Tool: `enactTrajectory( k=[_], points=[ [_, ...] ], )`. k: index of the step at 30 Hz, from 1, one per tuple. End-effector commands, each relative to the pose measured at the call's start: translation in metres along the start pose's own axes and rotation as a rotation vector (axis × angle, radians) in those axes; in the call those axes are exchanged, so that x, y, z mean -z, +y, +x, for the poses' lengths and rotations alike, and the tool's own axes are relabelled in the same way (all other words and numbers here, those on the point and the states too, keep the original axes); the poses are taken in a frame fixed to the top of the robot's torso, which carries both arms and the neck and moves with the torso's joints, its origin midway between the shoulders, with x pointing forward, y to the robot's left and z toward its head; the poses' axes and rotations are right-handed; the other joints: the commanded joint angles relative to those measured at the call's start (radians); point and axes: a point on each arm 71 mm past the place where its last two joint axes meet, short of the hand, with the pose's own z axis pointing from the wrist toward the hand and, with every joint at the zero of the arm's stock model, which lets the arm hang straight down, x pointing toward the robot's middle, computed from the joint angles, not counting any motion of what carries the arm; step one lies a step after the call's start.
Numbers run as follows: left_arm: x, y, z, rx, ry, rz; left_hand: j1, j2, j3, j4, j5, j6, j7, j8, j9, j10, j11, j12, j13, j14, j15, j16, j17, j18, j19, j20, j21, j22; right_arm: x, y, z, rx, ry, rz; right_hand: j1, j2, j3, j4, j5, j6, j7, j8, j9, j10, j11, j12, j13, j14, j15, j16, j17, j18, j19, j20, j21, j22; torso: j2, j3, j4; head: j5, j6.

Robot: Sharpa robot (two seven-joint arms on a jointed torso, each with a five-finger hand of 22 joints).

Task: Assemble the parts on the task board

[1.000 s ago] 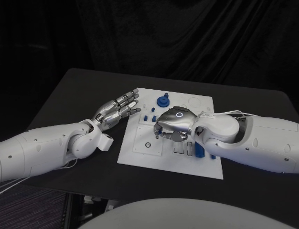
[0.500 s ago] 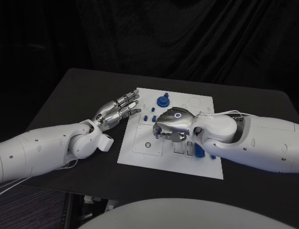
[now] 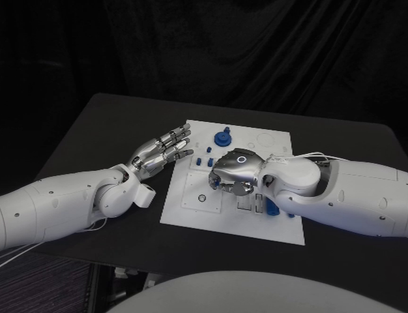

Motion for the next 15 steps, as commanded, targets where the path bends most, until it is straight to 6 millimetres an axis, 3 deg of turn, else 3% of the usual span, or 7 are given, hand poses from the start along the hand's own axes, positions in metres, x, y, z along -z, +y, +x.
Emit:
enactTrajectory(
  k=[1,15],
  points=[
    [-0.0007,-0.0018,0.0018,0.017,0.01,0.038,0.008,0.004,0.001,-0.006,0.006,0.002,0.003,0.005,0.001,-0.001,0.008,0.003,0.001,0.0,0.006,0.003,0.002,0.011,0.004,0.001,0.003,0.0,-0.0004,-0.0001,0.0028,0.006,0.015,0.011,-0.003,-0.009,0.0,0.002,-0.003,-0.01,0.0,-0.007,-0.001,0.0,0.003,-0.004,-0.001,-0.004,0.003,0.002,-0.001,0.015,-0.004,0.003,0.003,0.087,0.0,0.0001,-0.0002,0.001,0.0],
    [0.0003,0.003,0.0017,0.022,0.01,0.028,0.008,0.006,0.003,-0.007,0.007,0.004,0.004,0.006,0.002,-0.001,0.009,0.003,0.001,-0.001,0.007,0.003,0.001,0.011,0.004,0.001,0.003,-0.001,-0.0016,0.0009,0.0083,0.0,0.026,0.008,-0.004,-0.008,0.0,0.002,-0.004,-0.009,-0.001,-0.008,0.0,0.001,0.003,-0.004,-0.001,-0.005,0.003,0.0,-0.003,0.015,-0.005,0.003,0.001,0.086,-0.001,-0.0001,0.0009,0.001,0.0]
  ],
)
